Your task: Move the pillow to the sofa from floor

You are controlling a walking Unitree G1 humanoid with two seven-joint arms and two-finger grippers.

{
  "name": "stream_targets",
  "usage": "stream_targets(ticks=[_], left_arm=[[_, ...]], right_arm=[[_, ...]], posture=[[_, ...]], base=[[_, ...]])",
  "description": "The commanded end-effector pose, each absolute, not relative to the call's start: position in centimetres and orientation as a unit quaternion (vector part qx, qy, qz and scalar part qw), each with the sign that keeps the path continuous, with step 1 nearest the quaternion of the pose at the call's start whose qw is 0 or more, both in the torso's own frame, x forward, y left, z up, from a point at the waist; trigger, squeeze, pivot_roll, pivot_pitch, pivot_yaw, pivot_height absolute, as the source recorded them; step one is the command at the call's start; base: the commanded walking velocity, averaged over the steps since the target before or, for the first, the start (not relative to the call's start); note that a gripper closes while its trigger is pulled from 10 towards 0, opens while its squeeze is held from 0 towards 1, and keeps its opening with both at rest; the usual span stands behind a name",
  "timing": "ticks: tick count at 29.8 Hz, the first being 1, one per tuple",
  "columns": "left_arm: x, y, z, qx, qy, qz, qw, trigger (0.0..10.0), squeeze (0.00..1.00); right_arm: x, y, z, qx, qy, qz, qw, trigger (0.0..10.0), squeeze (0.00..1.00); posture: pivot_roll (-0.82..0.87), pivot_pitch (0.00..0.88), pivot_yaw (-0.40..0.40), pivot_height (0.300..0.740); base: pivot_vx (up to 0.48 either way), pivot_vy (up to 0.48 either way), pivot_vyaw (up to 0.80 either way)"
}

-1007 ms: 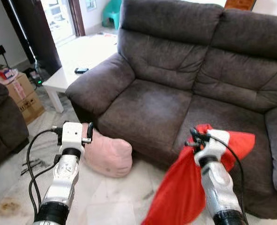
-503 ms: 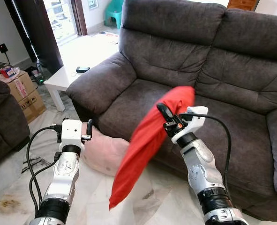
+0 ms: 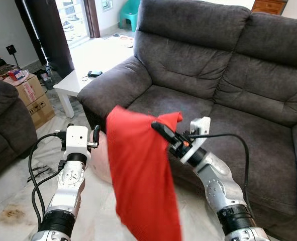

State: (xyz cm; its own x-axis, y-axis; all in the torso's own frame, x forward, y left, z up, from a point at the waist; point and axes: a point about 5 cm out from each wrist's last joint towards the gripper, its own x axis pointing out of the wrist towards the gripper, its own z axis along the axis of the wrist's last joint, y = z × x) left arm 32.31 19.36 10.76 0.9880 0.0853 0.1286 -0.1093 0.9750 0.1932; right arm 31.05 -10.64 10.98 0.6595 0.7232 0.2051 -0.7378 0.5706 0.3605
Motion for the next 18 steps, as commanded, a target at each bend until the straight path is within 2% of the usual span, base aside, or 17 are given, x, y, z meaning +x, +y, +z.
stream_targets(ticks=[1,10,12,15,18], left_arm=[[32.5,19.0,11.2,0.101,-0.071,0.041,0.991,10.0,0.0],[32.3,18.3,11.2,0.09,-0.075,0.021,0.993,10.0,0.0],[32.2,18.2,11.1,0.09,-0.073,0.018,0.993,10.0,0.0],[32.3,18.5,11.2,0.092,-0.074,0.021,0.993,10.0,0.0],[32.3,18.6,11.3,0.092,-0.074,0.022,0.993,10.0,0.0]], right_arm=[[31.3,-11.4,13.1,0.23,-0.073,0.42,0.875,10.0,0.0],[28.8,-12.8,8.7,0.29,-0.008,0.389,0.874,10.0,0.0],[27.1,-12.9,7.1,0.314,0.021,0.405,0.858,10.0,0.0],[26.5,-12.6,7.5,0.329,0.013,0.421,0.845,10.0,0.0],[26.7,-12.2,8.0,0.315,0.01,0.433,0.844,10.0,0.0]], posture=[[0.05,0.0,-0.033,0.74],[0.05,0.0,-0.039,0.74],[0.06,0.0,-0.039,0.74],[0.06,0.0,-0.042,0.74],[0.06,0.0,-0.042,0.74]], base=[[0.0,0.0,0.0],[0.0,0.0,0.0],[0.0,0.0,0.0],[0.0,0.0,0.0],[0.0,0.0,0.0]])
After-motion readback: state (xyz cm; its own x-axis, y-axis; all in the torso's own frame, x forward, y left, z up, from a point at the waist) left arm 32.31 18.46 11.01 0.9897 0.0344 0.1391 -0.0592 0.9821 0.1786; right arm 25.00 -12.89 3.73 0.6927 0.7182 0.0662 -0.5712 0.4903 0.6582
